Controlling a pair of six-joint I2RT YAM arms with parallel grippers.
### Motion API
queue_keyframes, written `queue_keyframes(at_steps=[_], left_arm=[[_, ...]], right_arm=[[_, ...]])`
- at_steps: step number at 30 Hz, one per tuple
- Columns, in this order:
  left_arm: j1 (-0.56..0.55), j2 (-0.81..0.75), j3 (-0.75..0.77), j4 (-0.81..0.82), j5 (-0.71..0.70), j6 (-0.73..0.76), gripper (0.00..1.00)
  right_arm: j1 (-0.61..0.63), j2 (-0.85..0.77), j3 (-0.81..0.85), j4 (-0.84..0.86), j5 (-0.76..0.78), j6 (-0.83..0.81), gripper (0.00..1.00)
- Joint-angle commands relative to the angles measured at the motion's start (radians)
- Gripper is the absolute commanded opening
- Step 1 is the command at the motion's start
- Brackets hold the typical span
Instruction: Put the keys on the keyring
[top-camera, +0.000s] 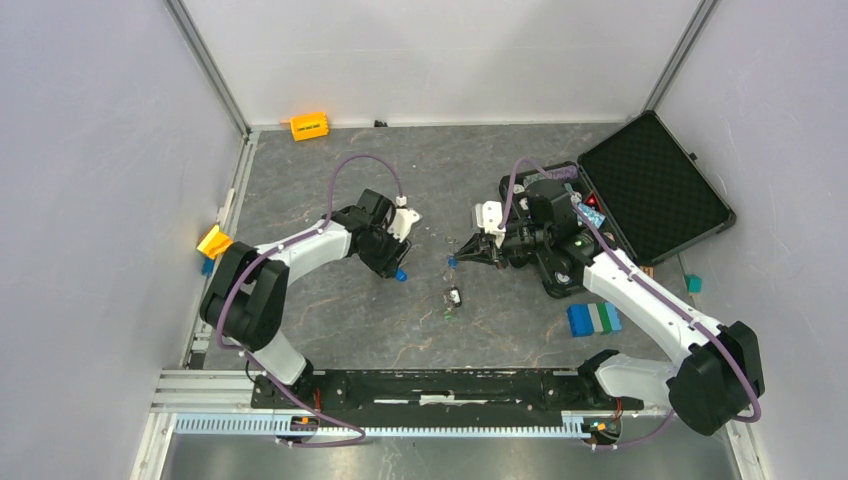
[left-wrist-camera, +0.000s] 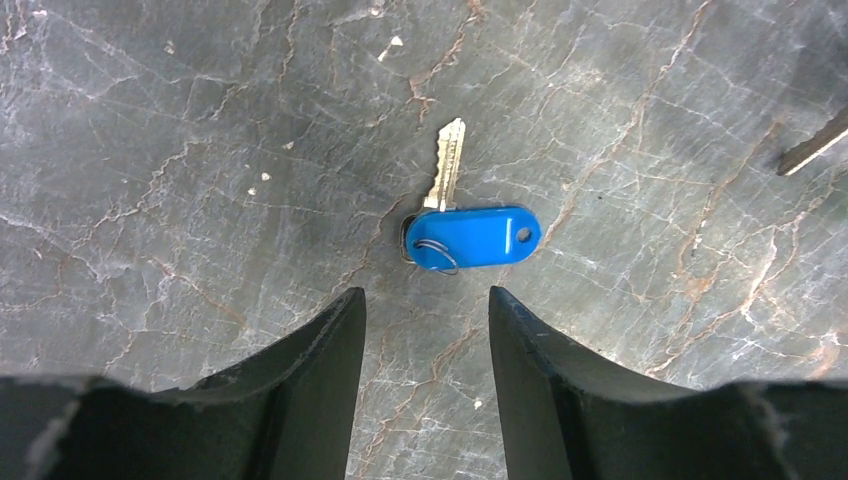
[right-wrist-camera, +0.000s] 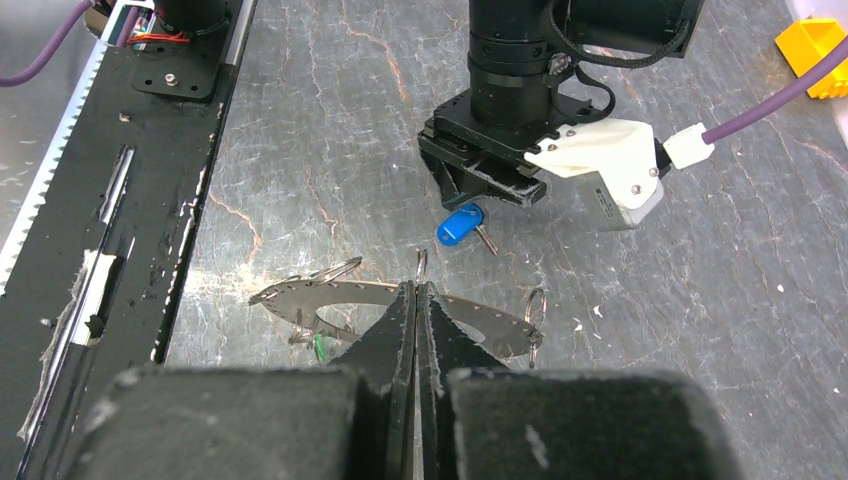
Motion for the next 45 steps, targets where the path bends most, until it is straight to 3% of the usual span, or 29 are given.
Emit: queue_keyframes(at_steps=[1,6,11,18,38,45], left_arm=[[-0.001,-0.005,0.043,0.006,0.063,-0.004,0.56],[-0.007,-0.008,0.035,0.035,0.039,-0.011,0.58],[-0.017,0.024,0.041,0.069,-0.036,-0.017,0.52],[-0.027,0.044,0.043,0.075,-0.035,-0.018,0.48],[-0.028,0.043,0.023,0.101,-0.059,0.006,0.2],[-0.027,0.059,0.021,0.116,-0.04,0.009,0.16]], right_arm=[[-0.004,-0.001,0.002,0.037,-0.019,-0.016,0.0],[-0.004,-0.001,0.002,0.034,-0.022,-0.019,0.0],[-0.004,-0.002,0.002,0.034,-0.024,-0.018,0.0],[-0.004,0.001,0.002,0.034,-0.024,-0.017,0.0],[-0.004,0.004,-0.002,0.037,-0.026,-0.016,0.0],[-0.004,0.006,-0.003,0.036,-0.026,-0.015,0.0]])
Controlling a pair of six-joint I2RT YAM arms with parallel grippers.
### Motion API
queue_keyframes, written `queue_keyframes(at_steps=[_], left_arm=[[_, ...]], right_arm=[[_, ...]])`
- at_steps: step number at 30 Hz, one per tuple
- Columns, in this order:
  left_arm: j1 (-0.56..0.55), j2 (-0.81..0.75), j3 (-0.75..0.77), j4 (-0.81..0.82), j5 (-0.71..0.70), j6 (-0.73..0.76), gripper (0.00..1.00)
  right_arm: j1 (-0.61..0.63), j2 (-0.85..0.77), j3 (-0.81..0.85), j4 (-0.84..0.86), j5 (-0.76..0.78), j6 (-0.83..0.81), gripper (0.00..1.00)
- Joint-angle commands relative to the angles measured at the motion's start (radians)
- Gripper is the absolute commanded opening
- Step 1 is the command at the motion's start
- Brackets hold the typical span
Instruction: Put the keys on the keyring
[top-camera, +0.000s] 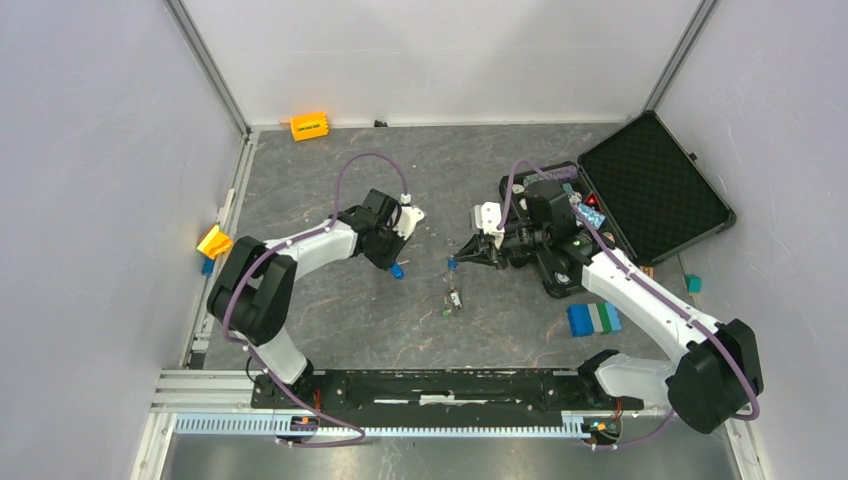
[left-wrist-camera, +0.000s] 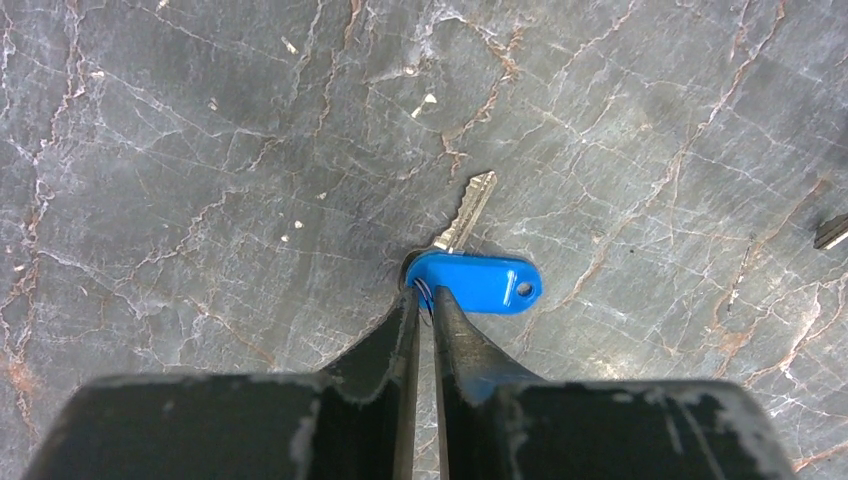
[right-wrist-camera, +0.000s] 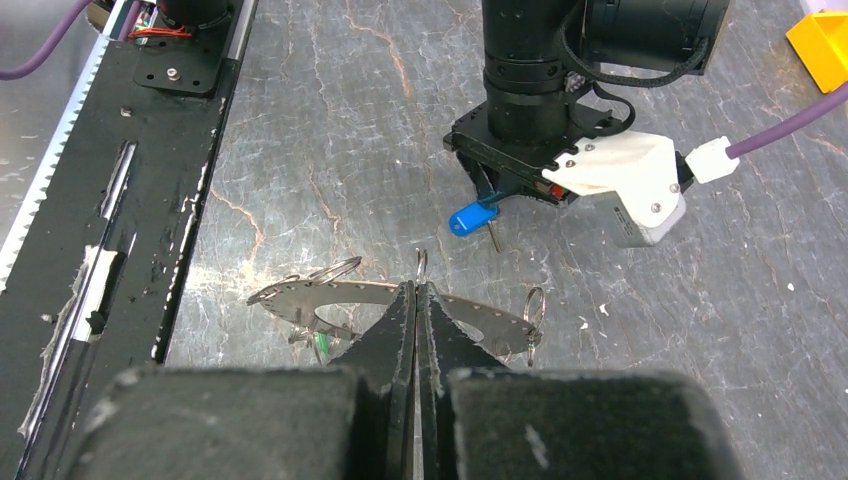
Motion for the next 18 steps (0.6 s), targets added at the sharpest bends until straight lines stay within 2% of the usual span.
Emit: queue_keyframes(at_steps=[1,12,18], left_arm=[[-0.004,0.018,0.011,0.041,0.009,0.011,0.16],[-0.004,0.008,-0.011,0.034,-0.004,0.023,0.23],[-0.001,-0.013,-0.026,0.031,-0.01,0.031,0.22]], right_arm=[[-0.004,-0.002,0.004,0.037,-0.023,-0.008,0.0],[-0.004,0.002,0.003,0.034,-0.025,-0.011,0.0],[-0.004,0.005,0.003,0.034,-0.025,-0.009,0.0]])
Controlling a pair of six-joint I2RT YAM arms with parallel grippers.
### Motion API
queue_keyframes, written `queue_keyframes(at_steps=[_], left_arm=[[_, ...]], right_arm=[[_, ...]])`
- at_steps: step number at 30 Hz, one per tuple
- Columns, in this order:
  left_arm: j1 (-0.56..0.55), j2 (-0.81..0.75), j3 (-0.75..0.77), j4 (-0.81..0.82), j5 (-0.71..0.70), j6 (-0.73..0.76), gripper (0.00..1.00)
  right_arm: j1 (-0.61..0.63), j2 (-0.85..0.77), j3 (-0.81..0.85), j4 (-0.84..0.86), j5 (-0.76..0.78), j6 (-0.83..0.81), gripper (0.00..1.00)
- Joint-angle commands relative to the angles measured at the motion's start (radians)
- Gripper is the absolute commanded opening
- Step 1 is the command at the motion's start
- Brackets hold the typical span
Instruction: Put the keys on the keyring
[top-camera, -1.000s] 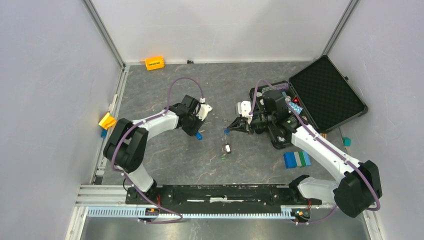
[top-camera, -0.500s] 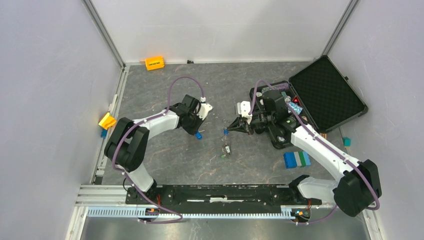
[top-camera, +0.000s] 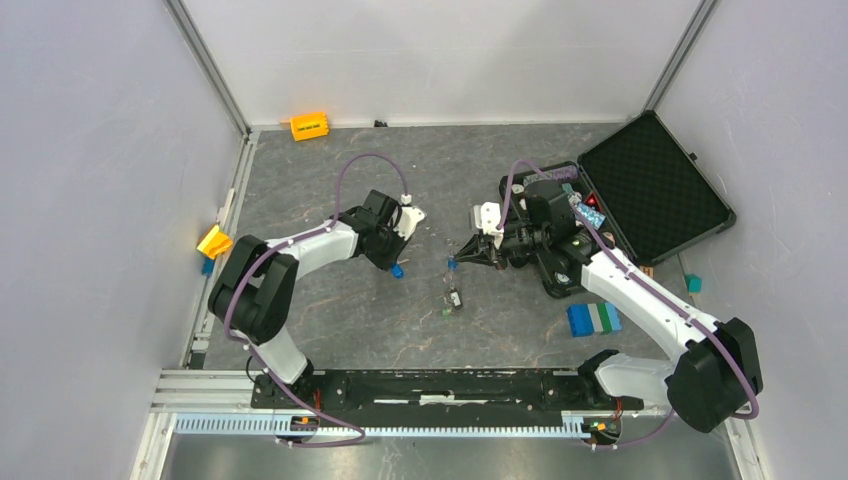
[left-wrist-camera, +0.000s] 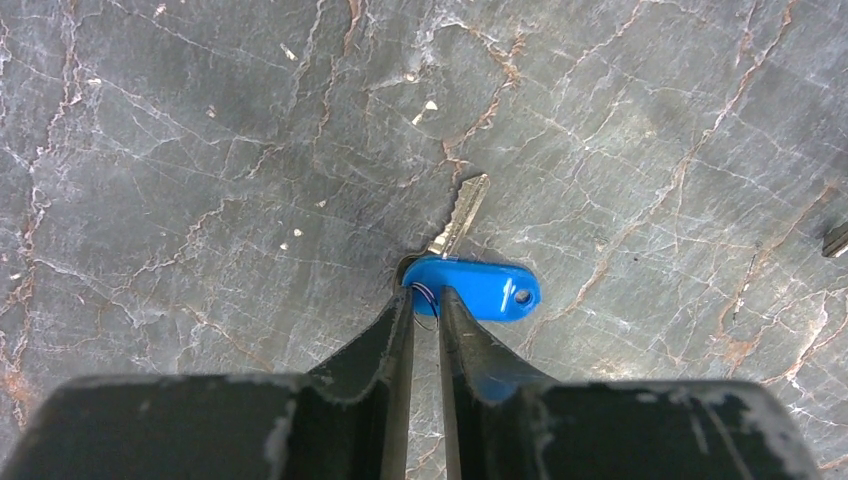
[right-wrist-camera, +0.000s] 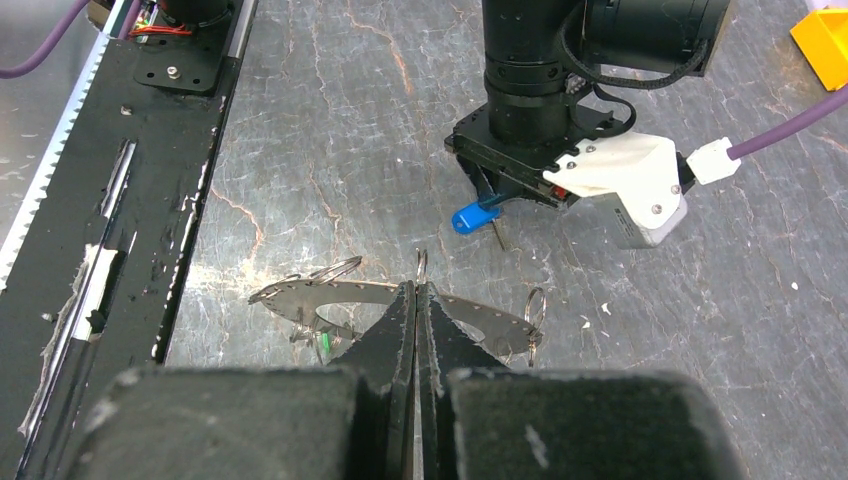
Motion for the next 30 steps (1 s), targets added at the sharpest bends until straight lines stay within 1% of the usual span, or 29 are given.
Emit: queue_keyframes(at_steps=[1,19,26,30], left_arm=[[-0.002,-0.027,-0.02,0.006,-0.014,0.03,0.21],[0.013,-0.057,-0.017,-0.017,-0.007,0.039,0.14],[0.017,-0.071,-0.031,-0.021,-0.013,0.05,0.22],[0.018,-0.064,-0.034,-0.017,-0.02,0.056,0.25]], right_arm=[[-0.004,0.0,0.004,0.034,-0.025,-0.008,0.0],[-0.004,0.01,0.003,0.034,-0.031,-0.008,0.0],[-0.004,0.014,0.003,0.035,-0.037,-0.006,0.0],[-0.004,0.012,0.003,0.034,-0.04,-0.005,0.0]])
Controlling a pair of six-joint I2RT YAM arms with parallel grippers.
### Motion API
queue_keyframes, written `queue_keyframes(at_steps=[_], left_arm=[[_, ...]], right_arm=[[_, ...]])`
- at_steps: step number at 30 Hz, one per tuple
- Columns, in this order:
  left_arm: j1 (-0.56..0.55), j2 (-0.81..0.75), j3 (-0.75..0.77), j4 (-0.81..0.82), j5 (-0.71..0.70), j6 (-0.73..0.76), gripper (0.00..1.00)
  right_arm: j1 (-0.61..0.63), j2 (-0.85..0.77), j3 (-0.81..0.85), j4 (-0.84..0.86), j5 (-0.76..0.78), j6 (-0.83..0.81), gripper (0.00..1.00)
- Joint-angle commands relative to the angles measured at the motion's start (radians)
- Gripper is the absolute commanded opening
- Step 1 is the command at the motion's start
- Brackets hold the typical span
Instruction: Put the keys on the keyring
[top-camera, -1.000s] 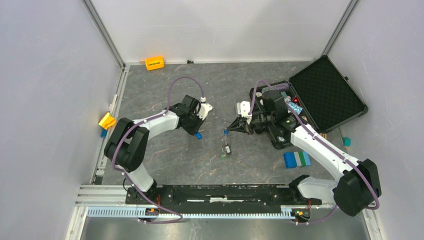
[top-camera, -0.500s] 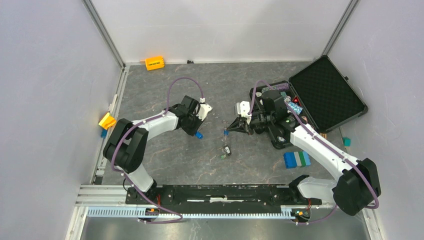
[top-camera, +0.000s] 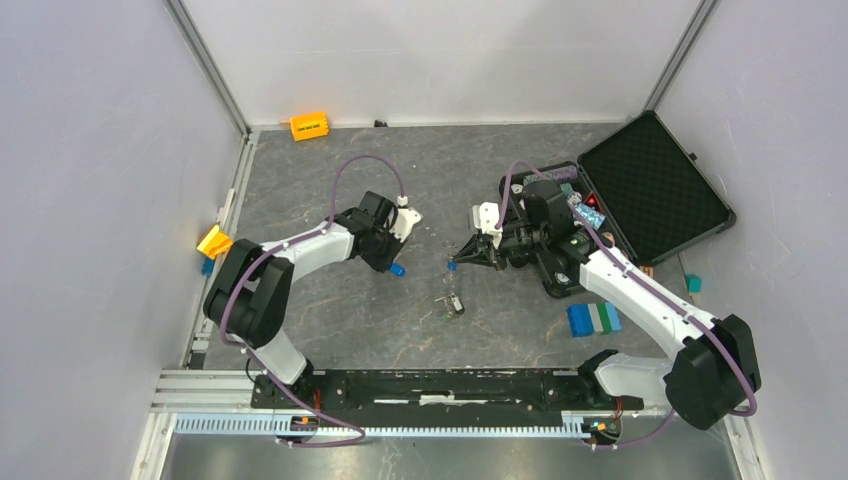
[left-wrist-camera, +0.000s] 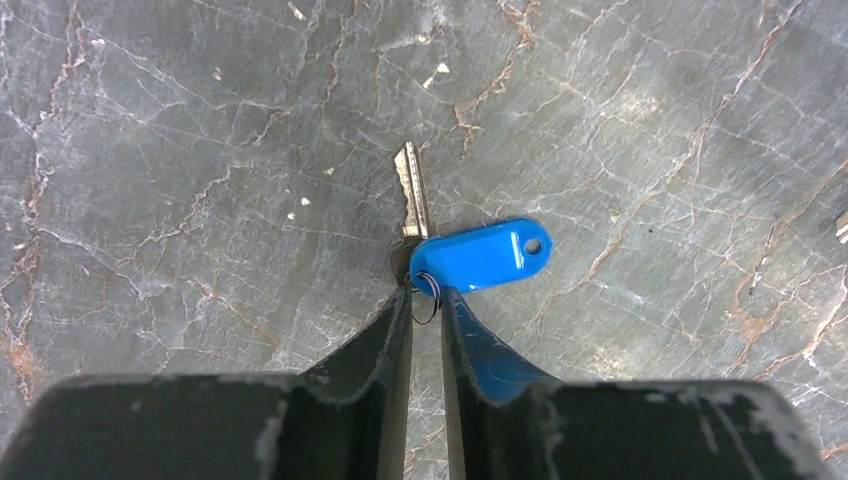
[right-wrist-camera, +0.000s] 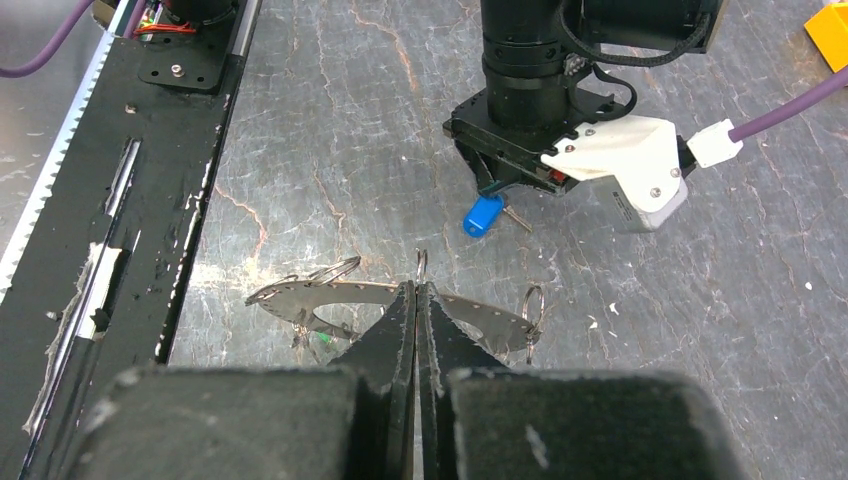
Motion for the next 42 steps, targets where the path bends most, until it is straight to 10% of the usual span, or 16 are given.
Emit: queue_keyframes(at_steps=[1,15,42], left_arm=[[0.005,-0.031,-0.012,0.0,-0.019,0.04,0.26],[0.01,-0.052,-0.05,0.034,-0.018,0.089,0.28],[0.069,-0.099,-0.048,0.053,0.124,0.125,0.02]], right_arm=[[-0.004,-0.003,0.003,0.034,-0.033,-0.005,0.0],[-0.004,0.004,0.003,0.034,-0.037,-0.004,0.0],[-0.004,0.012,0.001,0.032,-0.041,-0.007,0.0]])
